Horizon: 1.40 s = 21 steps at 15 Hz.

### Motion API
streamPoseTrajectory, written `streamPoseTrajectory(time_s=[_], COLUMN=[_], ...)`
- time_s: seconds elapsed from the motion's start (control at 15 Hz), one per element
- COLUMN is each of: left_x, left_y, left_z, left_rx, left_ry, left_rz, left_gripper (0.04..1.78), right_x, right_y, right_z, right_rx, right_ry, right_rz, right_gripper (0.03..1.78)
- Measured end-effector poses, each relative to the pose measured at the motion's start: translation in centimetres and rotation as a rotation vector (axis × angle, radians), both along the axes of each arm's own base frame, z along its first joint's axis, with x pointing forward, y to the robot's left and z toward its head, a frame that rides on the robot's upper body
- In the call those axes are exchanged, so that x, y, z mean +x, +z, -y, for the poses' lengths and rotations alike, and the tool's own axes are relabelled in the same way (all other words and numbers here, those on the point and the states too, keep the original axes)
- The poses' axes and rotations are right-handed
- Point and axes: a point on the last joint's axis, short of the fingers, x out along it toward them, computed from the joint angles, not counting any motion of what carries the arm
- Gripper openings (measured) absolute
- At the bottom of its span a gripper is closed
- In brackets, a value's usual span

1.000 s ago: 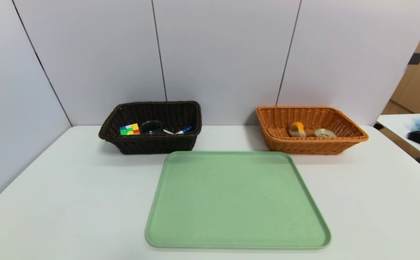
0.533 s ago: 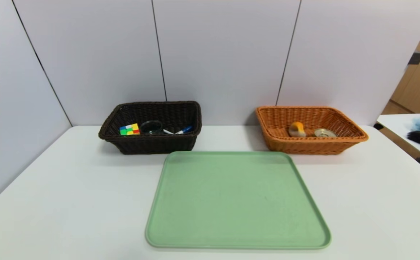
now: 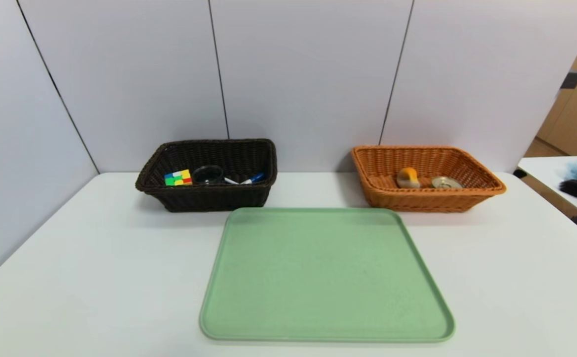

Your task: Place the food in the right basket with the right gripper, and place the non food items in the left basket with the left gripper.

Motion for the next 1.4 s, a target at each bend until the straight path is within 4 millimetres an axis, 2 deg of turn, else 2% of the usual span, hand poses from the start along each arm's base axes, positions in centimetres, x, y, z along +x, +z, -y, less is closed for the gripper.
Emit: streamPoseTrajectory(time_s=[0.2, 0.33, 1.4], left_x=[0.00, 0.01, 0.01], left_y=[0.05, 0.05, 0.06], left_z=[-0.06, -0.06, -0.06], left_rx=[-0.094, -0.097, -0.098], left_ry=[0.027, 0.028, 0.028], left_rz=[0.003, 0.003, 0.002], left_gripper=[1.69, 1.69, 1.69], right_x=[0.01, 0.02, 0.02], right_y=[-0.01, 0.04, 0.03], right_z=[0.11, 0.14, 0.14], right_rx=[0.107, 0.137, 0.138], right_ry=[-0.053, -0.066, -0.067], right_rz=[-0.004, 0.001, 0.000], right_gripper=[1.70, 1.70, 1.70])
